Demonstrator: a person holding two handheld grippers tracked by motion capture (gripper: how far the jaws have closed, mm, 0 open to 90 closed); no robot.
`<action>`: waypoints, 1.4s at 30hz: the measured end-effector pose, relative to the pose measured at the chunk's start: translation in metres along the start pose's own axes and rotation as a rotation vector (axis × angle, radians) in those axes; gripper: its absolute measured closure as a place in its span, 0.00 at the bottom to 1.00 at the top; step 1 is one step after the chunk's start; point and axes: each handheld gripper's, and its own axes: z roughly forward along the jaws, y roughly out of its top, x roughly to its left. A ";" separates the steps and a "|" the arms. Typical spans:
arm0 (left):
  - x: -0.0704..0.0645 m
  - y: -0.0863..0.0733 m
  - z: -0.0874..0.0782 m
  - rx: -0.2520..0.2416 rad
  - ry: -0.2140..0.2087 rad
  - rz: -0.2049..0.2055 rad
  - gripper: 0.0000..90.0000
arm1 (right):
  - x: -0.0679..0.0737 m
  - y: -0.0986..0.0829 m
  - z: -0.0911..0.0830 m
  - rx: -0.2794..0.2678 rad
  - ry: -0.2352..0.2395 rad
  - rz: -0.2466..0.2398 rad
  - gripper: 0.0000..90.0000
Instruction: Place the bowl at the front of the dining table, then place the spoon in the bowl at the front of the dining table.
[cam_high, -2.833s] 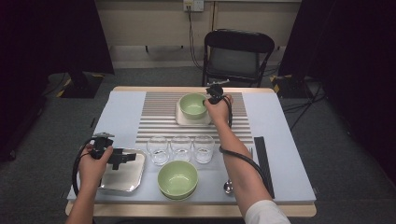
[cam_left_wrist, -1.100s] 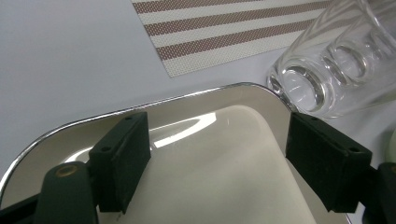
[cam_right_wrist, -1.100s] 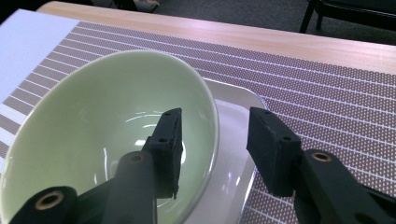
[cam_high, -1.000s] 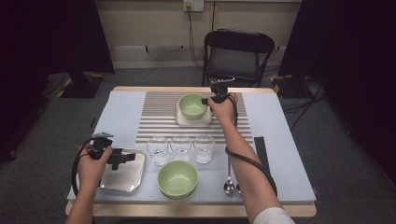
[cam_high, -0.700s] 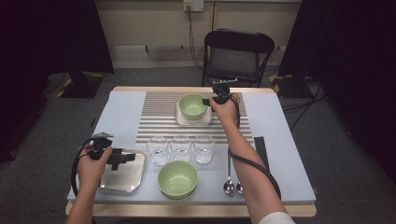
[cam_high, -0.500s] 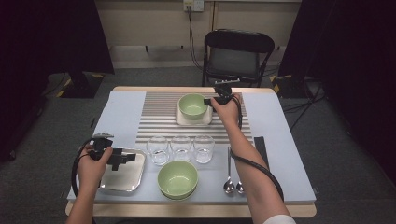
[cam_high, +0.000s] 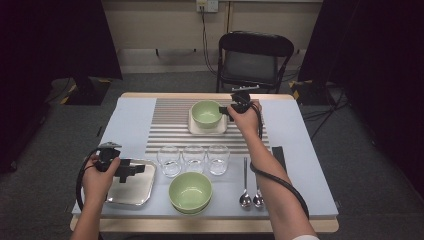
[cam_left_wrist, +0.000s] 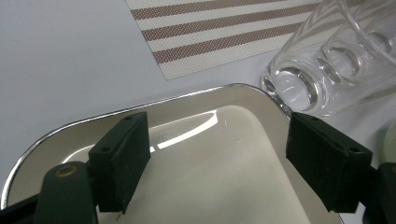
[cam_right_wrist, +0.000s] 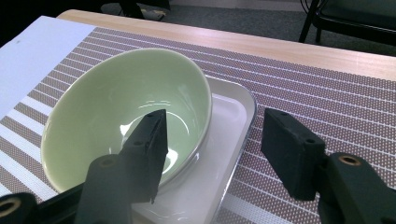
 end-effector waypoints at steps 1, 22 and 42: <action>0.000 0.000 -0.001 -0.001 0.003 0.003 0.24 | 0.000 0.000 0.000 -0.001 -0.002 -0.003 0.44; -0.002 0.001 0.000 -0.006 -0.001 0.002 0.24 | 0.003 -0.004 -0.013 0.002 0.043 -0.042 0.38; -0.002 0.004 0.001 -0.015 -0.018 0.013 0.24 | 0.004 -0.010 -0.022 0.013 0.070 -0.067 0.36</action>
